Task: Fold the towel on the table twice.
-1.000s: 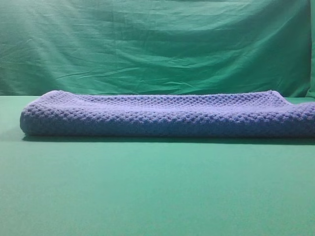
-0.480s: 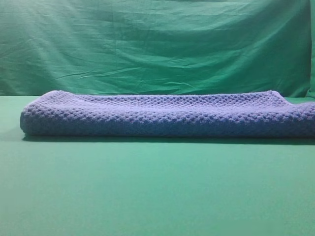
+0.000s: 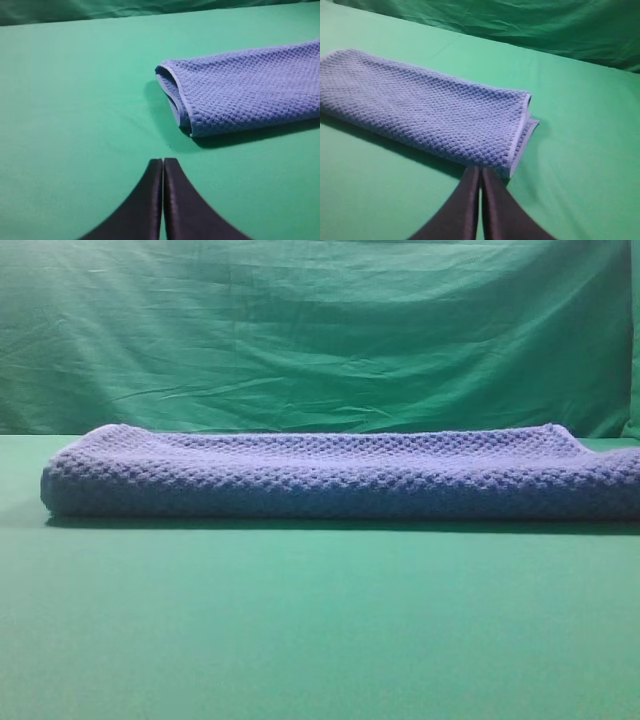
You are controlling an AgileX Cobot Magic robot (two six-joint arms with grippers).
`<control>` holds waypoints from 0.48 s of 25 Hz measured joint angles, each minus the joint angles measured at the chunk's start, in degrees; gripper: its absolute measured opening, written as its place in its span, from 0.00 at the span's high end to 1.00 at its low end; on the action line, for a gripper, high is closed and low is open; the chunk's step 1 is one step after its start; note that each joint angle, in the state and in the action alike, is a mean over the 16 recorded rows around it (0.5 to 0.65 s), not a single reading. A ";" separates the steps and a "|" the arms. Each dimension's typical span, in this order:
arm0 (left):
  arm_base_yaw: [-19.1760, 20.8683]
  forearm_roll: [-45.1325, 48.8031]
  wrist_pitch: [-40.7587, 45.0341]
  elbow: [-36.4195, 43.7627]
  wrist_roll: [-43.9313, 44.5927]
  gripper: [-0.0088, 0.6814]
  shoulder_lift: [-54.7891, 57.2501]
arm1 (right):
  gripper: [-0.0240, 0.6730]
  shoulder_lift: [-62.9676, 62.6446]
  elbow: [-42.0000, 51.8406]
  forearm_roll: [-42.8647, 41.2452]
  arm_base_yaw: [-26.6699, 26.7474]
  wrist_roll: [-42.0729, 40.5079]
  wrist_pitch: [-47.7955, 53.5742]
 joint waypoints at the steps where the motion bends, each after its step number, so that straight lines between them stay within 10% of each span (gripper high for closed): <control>1: 0.00 0.69 0.00 0.28 -0.01 0.99 -0.60 | 0.97 -0.11 0.24 -0.44 0.00 0.00 -0.09; 12: 0.00 3.25 -0.78 3.35 -0.01 0.99 -3.65 | 0.97 -1.41 5.88 -3.00 0.00 -0.55 -1.20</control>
